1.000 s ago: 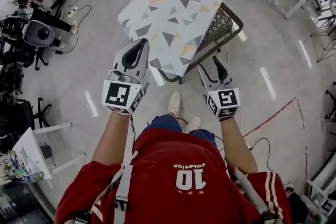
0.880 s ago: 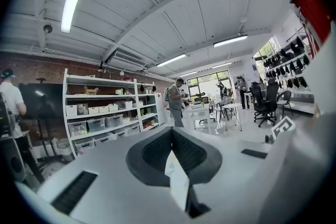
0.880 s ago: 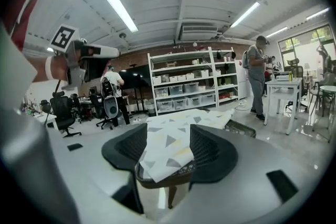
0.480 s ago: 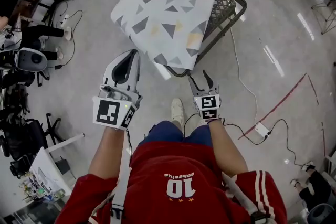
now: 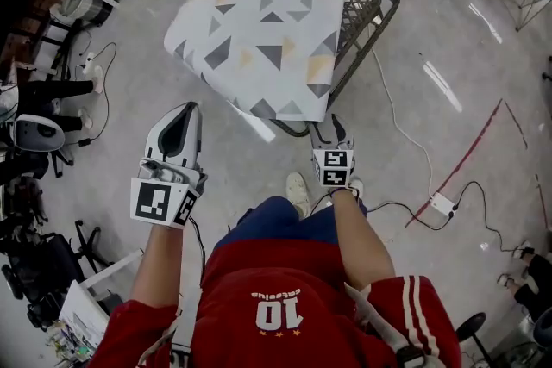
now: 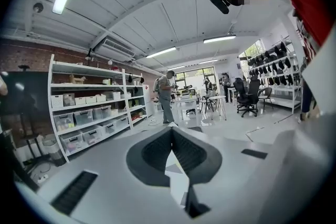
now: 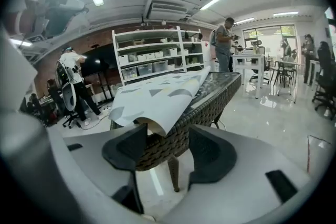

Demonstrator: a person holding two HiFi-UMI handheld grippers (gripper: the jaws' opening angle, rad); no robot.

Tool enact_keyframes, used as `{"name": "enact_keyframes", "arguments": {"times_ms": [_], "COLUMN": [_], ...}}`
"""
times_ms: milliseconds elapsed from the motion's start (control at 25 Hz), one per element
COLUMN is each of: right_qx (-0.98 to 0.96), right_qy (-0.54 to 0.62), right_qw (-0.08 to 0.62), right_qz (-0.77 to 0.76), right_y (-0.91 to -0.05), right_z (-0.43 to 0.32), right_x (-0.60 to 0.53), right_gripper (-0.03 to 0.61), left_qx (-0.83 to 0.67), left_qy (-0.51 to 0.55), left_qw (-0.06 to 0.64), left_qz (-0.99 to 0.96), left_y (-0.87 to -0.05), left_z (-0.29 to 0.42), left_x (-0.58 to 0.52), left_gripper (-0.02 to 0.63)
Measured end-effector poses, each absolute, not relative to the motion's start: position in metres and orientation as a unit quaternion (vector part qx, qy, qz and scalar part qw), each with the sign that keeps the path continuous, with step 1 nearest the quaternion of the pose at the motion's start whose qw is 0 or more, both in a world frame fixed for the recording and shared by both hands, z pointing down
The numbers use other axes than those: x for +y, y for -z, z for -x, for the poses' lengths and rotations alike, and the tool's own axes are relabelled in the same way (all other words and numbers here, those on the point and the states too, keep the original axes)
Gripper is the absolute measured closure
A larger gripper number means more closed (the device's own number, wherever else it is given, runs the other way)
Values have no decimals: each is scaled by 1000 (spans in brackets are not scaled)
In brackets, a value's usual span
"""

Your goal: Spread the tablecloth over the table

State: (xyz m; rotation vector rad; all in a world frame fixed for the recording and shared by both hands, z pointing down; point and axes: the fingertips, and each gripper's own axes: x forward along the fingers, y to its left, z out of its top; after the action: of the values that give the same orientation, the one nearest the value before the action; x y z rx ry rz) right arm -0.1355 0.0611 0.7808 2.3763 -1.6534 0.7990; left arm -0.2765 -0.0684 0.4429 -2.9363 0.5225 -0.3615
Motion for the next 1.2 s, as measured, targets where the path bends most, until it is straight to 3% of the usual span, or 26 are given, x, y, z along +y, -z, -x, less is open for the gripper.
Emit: {"name": "enact_keyframes", "arguments": {"times_ms": [280, 400, 480, 720, 1200], "right_qx": [-509, -512, -512, -490, -439], "right_qy": [-262, -249, -242, -168, -5], "right_qw": [19, 28, 41, 163, 404], "right_qz": [-820, -822, -823, -839, -802], "right_y": [-780, -777, -773, -728, -601], "right_z": [114, 116, 115, 100, 63], "right_x": [51, 51, 53, 57, 53], "right_gripper": [341, 466, 496, 560, 563], "left_qx": [155, 150, 149, 150, 134], "left_qy": [134, 134, 132, 124, 79], "left_qw": [85, 83, 79, 76, 81], "left_qz": [975, 976, 977, 978, 984], "left_y": [-439, -438, -437, -421, -359], "left_z": [271, 265, 265, 276, 276], "left_x": [-75, -78, -78, -84, -105], "left_gripper": [607, 607, 607, 607, 607]}}
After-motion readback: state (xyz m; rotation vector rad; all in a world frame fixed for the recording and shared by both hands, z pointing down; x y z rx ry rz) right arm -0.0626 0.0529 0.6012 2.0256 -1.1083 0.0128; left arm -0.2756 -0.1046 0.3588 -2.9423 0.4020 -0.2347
